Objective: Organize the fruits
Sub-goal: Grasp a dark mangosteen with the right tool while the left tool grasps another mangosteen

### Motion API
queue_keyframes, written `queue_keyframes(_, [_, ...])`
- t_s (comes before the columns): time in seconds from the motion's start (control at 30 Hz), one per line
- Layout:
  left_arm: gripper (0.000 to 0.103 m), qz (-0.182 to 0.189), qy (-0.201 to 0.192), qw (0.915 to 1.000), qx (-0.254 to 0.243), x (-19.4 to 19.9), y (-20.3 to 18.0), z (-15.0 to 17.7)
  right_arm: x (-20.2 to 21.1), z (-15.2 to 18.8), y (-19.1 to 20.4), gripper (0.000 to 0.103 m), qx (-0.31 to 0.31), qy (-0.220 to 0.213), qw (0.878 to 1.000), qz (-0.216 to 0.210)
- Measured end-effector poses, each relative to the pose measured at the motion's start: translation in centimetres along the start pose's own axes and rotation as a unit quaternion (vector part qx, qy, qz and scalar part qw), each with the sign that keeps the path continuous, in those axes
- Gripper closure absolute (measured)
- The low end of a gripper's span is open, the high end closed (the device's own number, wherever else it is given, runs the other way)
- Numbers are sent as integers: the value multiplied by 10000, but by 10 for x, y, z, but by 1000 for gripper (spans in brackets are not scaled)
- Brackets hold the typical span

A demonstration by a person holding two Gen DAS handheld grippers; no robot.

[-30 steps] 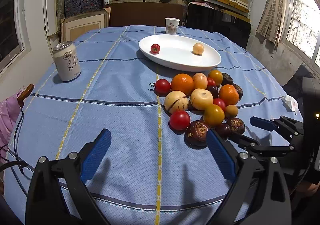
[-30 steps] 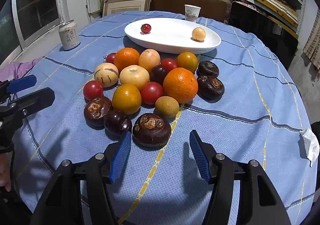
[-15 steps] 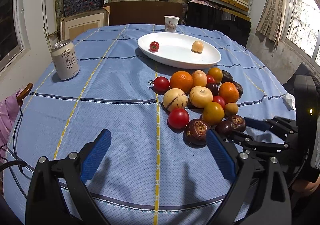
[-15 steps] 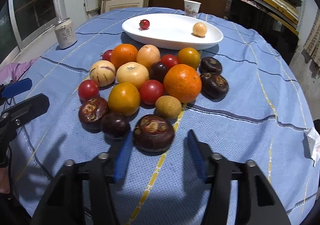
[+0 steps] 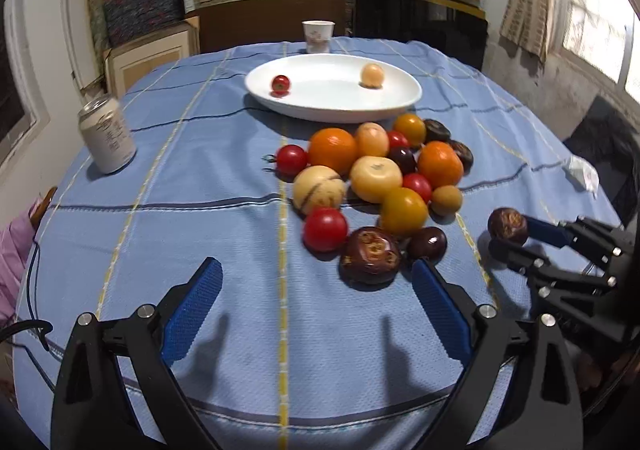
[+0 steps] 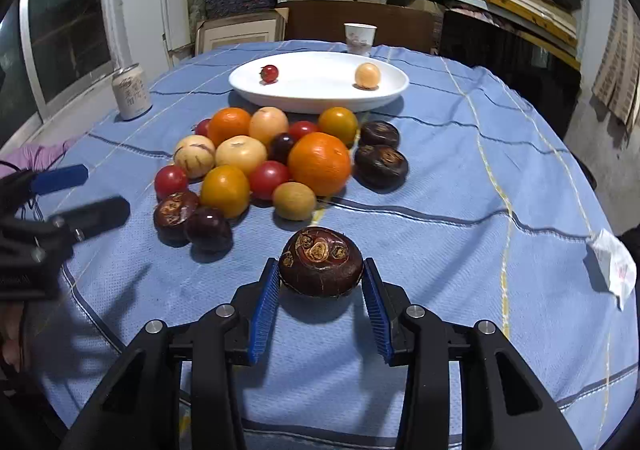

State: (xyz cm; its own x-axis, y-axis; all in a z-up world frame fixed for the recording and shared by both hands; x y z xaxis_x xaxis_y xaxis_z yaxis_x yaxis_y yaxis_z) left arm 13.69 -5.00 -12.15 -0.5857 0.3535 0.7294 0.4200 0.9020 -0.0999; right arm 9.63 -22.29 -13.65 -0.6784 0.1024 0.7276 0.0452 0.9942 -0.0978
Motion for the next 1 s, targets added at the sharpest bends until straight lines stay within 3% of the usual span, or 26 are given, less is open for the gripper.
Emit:
queue_keyframes(0.2, [10,-366,433,9984,-73,-27,0,4,-2,2,-10,61,-228,22,9995,-218])
queue_keyframes(0.4, [10,-414,422,9980,-244,-36,-13,-6,-1,2,-11,61,-296,-8,9988,-398])
queue_keyframes(0.63, [11,-375,591,9975,31,-41,-1,-5,0,3,-10,61,-296,-53,9986,-442])
queue_keyframes(0.77, [12,-733,628,9953,66,-38,13,-2,1,4,-11,61,-314,-48,9984,-468])
queue_keyframes(0.93, [12,-779,720,9942,-152,-42,6,-1,2,3,-11,61,-330,-67,9982,-496])
queue_keyframes(1.0, [18,-689,661,9954,-95,-41,6,-3,1,3,-12,61,-355,-52,9981,-507])
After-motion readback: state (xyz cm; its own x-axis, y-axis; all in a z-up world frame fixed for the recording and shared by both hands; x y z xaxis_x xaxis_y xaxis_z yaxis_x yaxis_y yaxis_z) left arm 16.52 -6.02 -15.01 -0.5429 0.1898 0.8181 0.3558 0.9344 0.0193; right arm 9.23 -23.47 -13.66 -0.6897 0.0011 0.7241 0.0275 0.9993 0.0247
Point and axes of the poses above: each gripper's, at about its wrist camera, not at the fingertips, and x roughly against the way its jaws point, y to its left, z to its underside, the point moved 6 cm from there along -x, roughly the way its jaws point, and after that the axes turned 11 degrees about z, right-handed, at the moved point
